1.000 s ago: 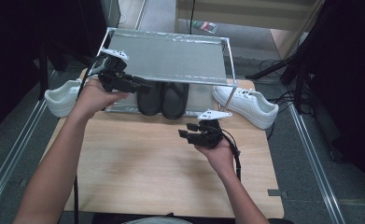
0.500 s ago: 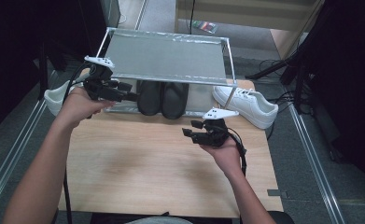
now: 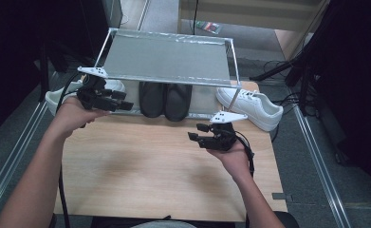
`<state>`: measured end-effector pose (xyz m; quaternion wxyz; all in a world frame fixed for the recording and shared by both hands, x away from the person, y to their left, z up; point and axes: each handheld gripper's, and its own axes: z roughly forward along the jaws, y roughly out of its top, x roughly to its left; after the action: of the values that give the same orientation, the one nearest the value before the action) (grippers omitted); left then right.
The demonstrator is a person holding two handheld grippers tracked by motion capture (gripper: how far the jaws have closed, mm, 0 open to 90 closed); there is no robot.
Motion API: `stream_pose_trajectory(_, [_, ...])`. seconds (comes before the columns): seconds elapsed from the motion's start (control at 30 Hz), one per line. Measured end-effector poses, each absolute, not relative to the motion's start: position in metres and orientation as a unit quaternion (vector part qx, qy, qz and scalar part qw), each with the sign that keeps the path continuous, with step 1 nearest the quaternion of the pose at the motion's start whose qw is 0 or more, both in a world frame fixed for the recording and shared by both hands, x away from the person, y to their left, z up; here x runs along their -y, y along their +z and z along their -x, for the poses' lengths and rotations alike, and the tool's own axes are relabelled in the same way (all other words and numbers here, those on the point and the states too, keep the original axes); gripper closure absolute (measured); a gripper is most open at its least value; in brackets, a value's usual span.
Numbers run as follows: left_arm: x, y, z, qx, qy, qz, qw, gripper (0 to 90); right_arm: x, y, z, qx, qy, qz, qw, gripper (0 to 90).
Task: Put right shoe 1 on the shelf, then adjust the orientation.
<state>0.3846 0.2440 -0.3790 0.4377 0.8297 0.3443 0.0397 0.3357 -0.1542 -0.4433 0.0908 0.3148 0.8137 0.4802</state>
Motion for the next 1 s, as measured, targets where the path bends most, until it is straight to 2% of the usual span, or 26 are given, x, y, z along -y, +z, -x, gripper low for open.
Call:
stream_pose_trajectory(0.17, [-0.248,-0.386,-0.382,-0.356,0.031,-0.83,0.428,34.8,0.161,-0.443,-0.332,-0.818,0.477,-0.308,0.09,50.0])
stream_pose_trajectory(0.43, [-0.264,-0.398,-0.376,-0.341,0.046,-0.835,0.428,34.9,0.172,-0.447,-0.329,-0.822,0.469,-0.312,0.087,50.1])
stream_pose_trajectory(1.0, [-0.306,-0.415,-0.379,-0.379,0.053,-0.823,0.42,36.5,0.175,-0.455,-0.336,-0.822,0.462,-0.324,0.074,50.2])
